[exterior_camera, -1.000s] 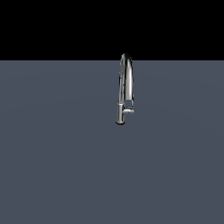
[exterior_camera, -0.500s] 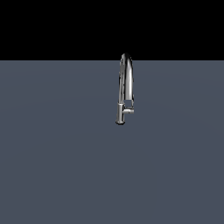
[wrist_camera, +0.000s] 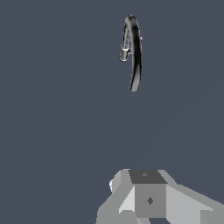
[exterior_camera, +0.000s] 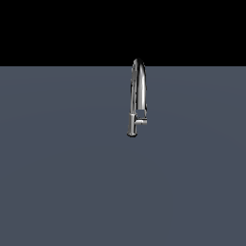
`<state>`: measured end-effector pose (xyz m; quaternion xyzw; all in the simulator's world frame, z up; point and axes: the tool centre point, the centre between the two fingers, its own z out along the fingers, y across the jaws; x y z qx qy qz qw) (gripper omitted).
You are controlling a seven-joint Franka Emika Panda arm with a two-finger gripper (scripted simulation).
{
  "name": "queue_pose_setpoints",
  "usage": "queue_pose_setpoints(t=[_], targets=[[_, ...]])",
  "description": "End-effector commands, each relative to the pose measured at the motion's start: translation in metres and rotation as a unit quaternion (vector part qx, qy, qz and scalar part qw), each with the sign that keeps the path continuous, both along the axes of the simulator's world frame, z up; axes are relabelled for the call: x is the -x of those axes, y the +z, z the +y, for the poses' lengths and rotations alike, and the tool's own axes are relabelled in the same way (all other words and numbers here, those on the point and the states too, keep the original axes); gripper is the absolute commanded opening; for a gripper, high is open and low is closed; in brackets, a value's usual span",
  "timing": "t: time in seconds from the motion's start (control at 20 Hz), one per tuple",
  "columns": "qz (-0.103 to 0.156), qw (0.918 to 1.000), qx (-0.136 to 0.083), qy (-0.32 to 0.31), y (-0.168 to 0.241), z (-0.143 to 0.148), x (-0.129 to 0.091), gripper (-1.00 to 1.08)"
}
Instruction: Turn on the faucet by rotating a designated handle.
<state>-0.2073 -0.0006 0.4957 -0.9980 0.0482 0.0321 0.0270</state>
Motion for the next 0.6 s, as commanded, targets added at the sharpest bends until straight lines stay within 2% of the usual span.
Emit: queue_pose_setpoints(t=[0.0, 0.3, 0.55], targets=[[0.014, 0.9997, -0.014, -0.014, -0.003, -0.001, -0.013, -1.00], [0.051, 0.9961, -0.051, -0.051, -0.011, -0.005, -0.048, -1.00], [0.083, 0.9897, -0.083, -0.082, -0.021, -0.010, -0.078, -1.00]])
